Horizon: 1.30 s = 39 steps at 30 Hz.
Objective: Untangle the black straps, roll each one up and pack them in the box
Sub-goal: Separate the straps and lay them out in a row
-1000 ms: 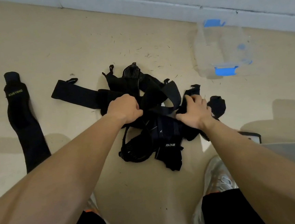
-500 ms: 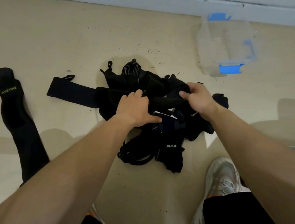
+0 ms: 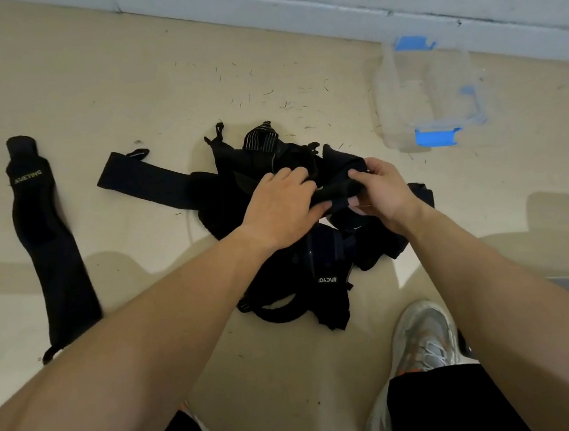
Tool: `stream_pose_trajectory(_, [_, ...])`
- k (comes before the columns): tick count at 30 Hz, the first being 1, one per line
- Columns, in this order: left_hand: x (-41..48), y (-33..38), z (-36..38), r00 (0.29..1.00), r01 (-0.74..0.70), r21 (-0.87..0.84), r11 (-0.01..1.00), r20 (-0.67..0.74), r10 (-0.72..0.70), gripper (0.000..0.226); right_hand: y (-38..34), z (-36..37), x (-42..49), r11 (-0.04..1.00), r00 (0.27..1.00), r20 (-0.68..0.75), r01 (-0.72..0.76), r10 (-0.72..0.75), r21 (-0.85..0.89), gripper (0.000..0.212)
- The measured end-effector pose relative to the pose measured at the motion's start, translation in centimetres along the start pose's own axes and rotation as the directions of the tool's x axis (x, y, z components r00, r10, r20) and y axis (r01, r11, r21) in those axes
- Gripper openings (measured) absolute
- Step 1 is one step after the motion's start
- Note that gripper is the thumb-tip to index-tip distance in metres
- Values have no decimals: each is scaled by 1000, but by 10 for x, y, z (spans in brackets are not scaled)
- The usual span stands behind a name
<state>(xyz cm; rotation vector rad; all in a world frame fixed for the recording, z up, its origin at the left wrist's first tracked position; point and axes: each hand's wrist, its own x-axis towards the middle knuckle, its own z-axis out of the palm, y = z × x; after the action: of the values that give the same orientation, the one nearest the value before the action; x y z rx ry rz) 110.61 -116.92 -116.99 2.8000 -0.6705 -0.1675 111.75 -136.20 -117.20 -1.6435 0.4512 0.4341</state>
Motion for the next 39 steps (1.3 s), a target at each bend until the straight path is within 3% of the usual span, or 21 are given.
stream_pose_trajectory(2, [7,-1,-10,996,92,-139,986,5,-92,44,1,-1,1,999,999,-18,-44,44,7,13])
stream_pose_trajectory(6, [14,-9,-29,936,332,-501,799,69,-345,36,4,-3,-5,994,986,126,-107,109,-22,69])
stream_pose_trajectory(7, [13,-11,-32,919,367,-569,736,99,-382,37,6,-1,-9,996,982,173,-76,83,-48,69])
stream_pose_trajectory(9, [11,-12,-39,898,403,-644,650,142,-416,38,9,5,-16,975,971,235,81,-31,-208,42])
stream_pose_trajectory(10, [11,-13,-42,890,414,-659,627,148,-432,39,11,9,-17,926,973,216,153,-80,-345,23])
stream_pose_trajectory(12, [13,-16,-49,850,441,-713,544,139,-508,38,21,11,-12,775,979,187,181,-82,-606,23])
stream_pose_trajectory(15, [17,-28,-69,776,422,-850,316,159,-610,36,44,-3,-12,523,989,66,-11,130,-852,12])
stream_pose_trajectory(17, [18,-41,-81,781,391,-897,208,204,-590,37,56,-15,-15,405,970,-32,-131,242,-905,43])
stream_pose_trajectory(19, [16,-51,-87,811,383,-908,172,242,-533,40,50,-15,-16,472,987,-90,-145,137,-869,70])
stream_pose_trajectory(21, [13,-58,-90,841,384,-911,149,279,-463,45,28,-6,-12,639,993,-99,-31,-71,-768,76])
stream_pose_trajectory(22, [10,-59,-91,856,380,-915,134,293,-427,46,11,1,-10,704,989,-74,38,-128,-709,79])
stream_pose_trajectory(24, [5,-62,-94,874,373,-922,108,310,-375,46,-17,17,-5,732,990,16,117,-143,-671,87])
stream_pose_trajectory(26, [0,-64,-100,887,363,-928,84,317,-336,43,-34,29,-1,671,981,115,193,-159,-716,70])
stream_pose_trajectory(28, [-4,-69,-107,892,339,-939,56,303,-335,41,-42,34,2,657,968,128,240,-213,-715,20])
stream_pose_trajectory(29, [-6,-73,-110,886,321,-947,31,288,-364,41,-45,36,2,700,965,125,253,-230,-667,9])
stream_pose_trajectory(31, [-8,-80,-116,864,281,-959,-18,261,-431,43,-49,35,3,789,966,99,253,-239,-560,21])
stream_pose_trajectory(35, [-17,-90,-118,808,280,-958,-54,266,-525,42,-64,32,-4,892,959,51,279,-280,-356,16])
stream_pose_trajectory(39, [-21,-90,-117,743,284,-944,-167,327,-584,44,-89,30,-12,912,939,107,343,-327,-227,22])
